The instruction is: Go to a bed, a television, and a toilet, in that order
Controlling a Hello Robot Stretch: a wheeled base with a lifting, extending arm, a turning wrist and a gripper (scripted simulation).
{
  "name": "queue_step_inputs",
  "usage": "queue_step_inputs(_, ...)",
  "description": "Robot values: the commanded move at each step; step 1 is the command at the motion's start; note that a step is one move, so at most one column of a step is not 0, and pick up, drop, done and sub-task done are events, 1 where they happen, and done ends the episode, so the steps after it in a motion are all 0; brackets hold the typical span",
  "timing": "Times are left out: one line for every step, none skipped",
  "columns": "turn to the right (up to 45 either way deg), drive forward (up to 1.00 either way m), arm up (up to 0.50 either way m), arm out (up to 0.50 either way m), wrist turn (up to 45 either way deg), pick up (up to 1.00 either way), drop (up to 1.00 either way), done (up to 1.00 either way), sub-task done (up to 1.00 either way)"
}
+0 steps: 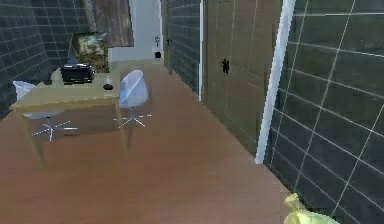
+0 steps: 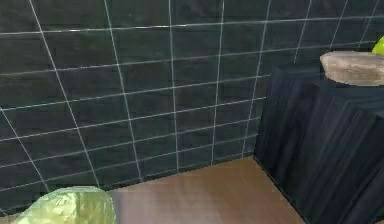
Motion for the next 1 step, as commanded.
queue_step_inputs(0.0,1.0,0.0,0.0,0.0,0.0,0.0,0.0,0.0)
